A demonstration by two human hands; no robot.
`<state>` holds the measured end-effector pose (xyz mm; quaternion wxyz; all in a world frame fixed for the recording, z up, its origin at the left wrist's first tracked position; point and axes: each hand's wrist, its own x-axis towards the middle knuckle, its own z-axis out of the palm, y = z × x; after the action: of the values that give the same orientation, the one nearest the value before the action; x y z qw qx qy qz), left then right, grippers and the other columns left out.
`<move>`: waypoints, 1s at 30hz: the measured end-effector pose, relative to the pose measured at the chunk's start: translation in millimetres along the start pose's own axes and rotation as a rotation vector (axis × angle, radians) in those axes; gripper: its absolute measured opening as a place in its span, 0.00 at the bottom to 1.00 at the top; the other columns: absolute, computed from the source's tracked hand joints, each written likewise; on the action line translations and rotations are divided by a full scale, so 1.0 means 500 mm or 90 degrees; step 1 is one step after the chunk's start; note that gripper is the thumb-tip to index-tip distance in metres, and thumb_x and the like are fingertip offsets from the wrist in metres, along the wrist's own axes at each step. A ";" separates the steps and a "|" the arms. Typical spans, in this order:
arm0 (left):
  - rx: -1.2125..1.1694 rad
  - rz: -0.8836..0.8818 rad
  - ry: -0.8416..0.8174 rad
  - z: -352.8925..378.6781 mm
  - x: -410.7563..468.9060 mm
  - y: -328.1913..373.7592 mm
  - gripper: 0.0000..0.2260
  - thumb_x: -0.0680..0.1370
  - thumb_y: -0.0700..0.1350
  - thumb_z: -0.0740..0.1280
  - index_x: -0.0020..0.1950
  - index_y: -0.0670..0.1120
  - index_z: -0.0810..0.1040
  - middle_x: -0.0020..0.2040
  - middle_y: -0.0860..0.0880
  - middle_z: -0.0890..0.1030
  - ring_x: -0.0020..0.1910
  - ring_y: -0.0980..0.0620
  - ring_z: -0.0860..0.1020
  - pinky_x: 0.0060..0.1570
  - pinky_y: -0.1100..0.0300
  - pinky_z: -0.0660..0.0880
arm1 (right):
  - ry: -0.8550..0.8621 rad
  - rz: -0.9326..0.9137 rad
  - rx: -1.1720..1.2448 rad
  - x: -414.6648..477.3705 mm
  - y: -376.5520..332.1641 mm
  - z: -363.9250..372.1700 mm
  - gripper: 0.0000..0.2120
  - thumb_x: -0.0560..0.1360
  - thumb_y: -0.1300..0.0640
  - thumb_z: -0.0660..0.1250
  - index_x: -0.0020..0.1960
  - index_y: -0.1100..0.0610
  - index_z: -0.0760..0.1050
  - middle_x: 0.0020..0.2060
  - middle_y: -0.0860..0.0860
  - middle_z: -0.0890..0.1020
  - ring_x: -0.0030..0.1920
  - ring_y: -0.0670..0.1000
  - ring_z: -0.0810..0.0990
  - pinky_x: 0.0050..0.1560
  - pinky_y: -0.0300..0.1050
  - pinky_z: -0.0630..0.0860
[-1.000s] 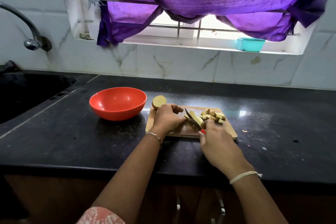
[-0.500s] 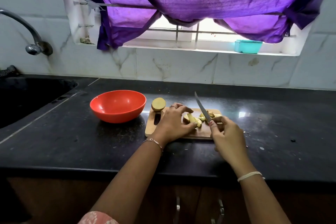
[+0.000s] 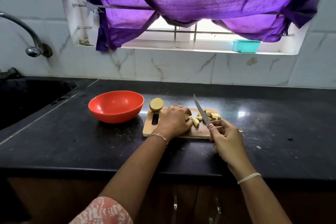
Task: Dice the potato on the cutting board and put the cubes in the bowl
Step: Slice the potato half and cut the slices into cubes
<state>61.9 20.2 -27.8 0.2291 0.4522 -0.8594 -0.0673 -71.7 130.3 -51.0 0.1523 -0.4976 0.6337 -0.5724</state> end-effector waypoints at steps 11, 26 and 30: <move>0.060 -0.025 -0.050 -0.020 0.040 -0.048 0.12 0.78 0.47 0.64 0.61 0.50 0.77 0.60 0.45 0.76 0.60 0.46 0.73 0.61 0.54 0.70 | -0.009 0.004 0.007 0.006 0.013 0.002 0.03 0.78 0.55 0.66 0.46 0.51 0.77 0.34 0.50 0.80 0.29 0.49 0.75 0.34 0.48 0.74; 0.095 0.020 -0.044 -0.016 0.029 0.006 0.26 0.71 0.70 0.62 0.59 0.53 0.78 0.58 0.48 0.76 0.63 0.47 0.69 0.58 0.49 0.62 | 0.012 0.039 0.049 0.011 0.014 0.002 0.05 0.78 0.56 0.65 0.45 0.53 0.78 0.30 0.49 0.78 0.25 0.48 0.72 0.29 0.45 0.70; 0.122 0.022 -0.071 -0.005 0.029 0.017 0.25 0.72 0.68 0.64 0.58 0.52 0.78 0.57 0.49 0.76 0.62 0.47 0.69 0.56 0.49 0.60 | 0.021 0.051 0.064 0.009 0.009 0.002 0.04 0.79 0.57 0.65 0.46 0.55 0.78 0.29 0.50 0.78 0.22 0.48 0.70 0.24 0.42 0.67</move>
<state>49.7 13.7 -18.2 0.1378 0.4523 -0.8811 -0.0062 -75.0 125.3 -53.3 0.1898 -0.4539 0.6259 -0.6051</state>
